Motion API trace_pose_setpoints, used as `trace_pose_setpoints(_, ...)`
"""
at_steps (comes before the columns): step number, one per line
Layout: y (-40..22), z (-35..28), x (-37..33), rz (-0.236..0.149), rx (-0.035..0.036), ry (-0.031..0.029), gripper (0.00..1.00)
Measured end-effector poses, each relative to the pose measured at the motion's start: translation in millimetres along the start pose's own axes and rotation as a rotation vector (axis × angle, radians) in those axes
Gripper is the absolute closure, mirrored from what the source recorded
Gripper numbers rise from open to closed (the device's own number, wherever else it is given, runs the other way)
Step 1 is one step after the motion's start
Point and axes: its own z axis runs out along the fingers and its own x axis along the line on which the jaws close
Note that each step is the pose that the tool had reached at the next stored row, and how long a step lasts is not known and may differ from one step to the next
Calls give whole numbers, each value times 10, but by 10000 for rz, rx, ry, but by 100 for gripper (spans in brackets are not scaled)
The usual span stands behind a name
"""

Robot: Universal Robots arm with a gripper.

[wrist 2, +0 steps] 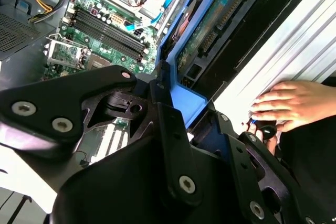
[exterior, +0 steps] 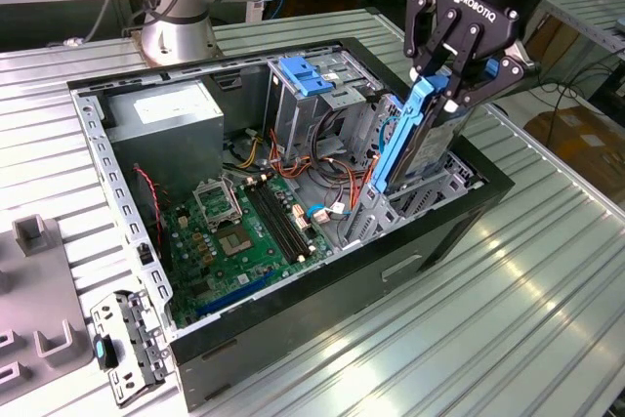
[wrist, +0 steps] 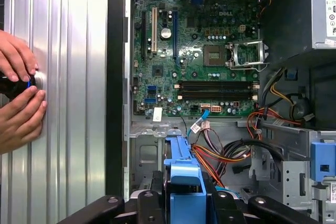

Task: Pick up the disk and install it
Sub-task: 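Insert the disk into the insertion slot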

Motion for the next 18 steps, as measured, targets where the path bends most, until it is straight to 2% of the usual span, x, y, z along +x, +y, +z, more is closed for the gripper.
trace_pose_setpoints(5,-3,71,-1,0,0,4,63)
trace_pose_setpoints(10,-3,78,-1,0,-1,5,62)
trace_pose_setpoints(11,-3,78,-1,0,0,6,56)
trace_pose_setpoints(12,-3,85,-1,0,0,2,56)
trace_pose_setpoints(16,-9,235,-3,0,-1,5,57)
trace_pose_setpoints(17,-17,267,-3,-1,0,5,70)
trace_pose_setpoints(18,-26,285,-4,0,0,5,70)
